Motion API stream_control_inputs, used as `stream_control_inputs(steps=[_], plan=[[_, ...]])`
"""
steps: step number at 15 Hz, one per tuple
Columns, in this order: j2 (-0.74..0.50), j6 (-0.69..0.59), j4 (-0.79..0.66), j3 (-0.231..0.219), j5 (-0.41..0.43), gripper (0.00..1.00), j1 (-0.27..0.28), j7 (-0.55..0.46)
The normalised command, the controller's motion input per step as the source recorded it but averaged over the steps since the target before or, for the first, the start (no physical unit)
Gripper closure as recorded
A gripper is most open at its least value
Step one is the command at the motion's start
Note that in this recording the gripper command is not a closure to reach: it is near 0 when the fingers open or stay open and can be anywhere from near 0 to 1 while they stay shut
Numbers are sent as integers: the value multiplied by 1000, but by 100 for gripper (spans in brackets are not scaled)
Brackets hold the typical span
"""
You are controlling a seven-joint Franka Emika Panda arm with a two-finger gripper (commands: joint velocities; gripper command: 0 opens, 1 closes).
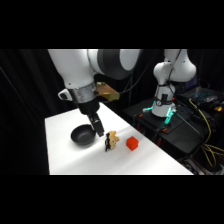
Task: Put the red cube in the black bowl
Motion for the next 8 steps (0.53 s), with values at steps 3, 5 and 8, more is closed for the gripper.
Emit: stream_control_inputs(steps=[3,5,8], plan=[[4,-42,95,15,-77,0,19,95],[-99,-9,6,30,-76,0,44,109],[-278,79,-240,43,-71,0,54,117]])
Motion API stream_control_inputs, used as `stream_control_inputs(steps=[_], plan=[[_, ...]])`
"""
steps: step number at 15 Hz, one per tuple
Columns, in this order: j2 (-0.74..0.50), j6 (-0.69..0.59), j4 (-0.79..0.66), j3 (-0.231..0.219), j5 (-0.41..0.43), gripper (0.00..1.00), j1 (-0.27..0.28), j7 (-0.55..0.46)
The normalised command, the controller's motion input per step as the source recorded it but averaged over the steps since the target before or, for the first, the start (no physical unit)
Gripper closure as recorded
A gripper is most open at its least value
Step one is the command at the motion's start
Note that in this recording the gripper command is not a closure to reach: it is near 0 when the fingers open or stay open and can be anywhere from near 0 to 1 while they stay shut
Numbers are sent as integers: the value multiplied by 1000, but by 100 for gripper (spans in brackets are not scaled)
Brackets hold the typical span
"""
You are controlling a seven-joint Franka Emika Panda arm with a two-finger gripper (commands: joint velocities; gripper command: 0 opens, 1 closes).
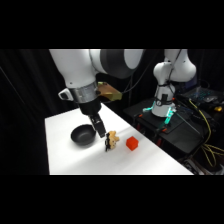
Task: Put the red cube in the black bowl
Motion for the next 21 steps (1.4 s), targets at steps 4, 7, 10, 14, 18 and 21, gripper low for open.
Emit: stream_control_inputs(steps=[4,7,10,14,18,21], plan=[[-484,303,-620,42,-47,0,25,119],[-595,457,-875,42,-40,0,-5,91],[-580,453,-859,65,-9,0,-29,28],[-449,408,-632,78,71,0,-62,-37],[-313,384,-426,101,174,0,-68,-129],[-238,441,-383,121,269,0,-43,-186]])
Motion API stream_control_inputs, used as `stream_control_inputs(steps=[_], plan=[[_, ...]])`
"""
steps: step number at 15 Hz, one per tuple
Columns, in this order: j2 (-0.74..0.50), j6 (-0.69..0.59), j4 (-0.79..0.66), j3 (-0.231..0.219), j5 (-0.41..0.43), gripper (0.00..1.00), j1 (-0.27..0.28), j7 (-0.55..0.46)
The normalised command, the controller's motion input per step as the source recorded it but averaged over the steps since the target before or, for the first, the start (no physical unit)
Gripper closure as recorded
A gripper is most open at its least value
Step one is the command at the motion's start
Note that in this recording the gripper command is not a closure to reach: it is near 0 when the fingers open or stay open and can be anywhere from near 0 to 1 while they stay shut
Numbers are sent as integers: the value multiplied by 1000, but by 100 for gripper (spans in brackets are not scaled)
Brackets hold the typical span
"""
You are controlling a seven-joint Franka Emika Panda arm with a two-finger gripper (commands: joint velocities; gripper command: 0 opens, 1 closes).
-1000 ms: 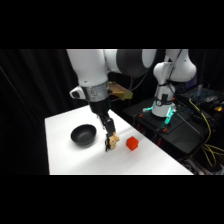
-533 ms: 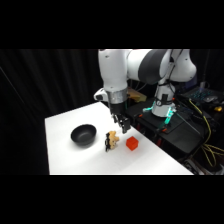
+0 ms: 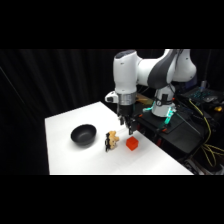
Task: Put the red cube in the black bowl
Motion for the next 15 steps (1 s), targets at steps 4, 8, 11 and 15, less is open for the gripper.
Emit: stream_control_inputs(steps=[4,8,11,15], plan=[[-84,491,-331,104,239,0,-28,-266],[62,388,-198,64,-12,0,-20,-125],[159,304,-56,62,15,0,-12,-137],[234,277,44,27,-32,0,-27,-145]])
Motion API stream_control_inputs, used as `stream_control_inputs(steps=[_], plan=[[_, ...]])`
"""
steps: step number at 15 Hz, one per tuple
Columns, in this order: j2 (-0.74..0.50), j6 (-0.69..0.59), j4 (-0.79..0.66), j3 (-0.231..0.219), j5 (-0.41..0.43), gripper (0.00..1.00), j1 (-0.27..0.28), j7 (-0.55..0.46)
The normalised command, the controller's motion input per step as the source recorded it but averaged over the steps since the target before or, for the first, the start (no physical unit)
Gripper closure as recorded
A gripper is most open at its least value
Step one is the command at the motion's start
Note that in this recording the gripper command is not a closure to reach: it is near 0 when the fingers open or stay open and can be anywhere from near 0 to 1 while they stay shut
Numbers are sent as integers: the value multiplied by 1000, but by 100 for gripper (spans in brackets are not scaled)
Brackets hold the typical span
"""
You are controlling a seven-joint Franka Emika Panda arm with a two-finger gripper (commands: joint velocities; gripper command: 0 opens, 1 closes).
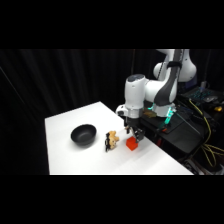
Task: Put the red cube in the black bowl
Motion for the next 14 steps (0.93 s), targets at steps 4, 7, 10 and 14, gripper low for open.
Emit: stream_control_inputs(steps=[4,7,10,14], plan=[[261,223,114,21,-24,0,-60,-185],[237,218,138,16,-40,0,-73,-187],[193,171,131,15,-49,0,-88,-181],[115,63,113,-36,-80,100,-23,-72]])
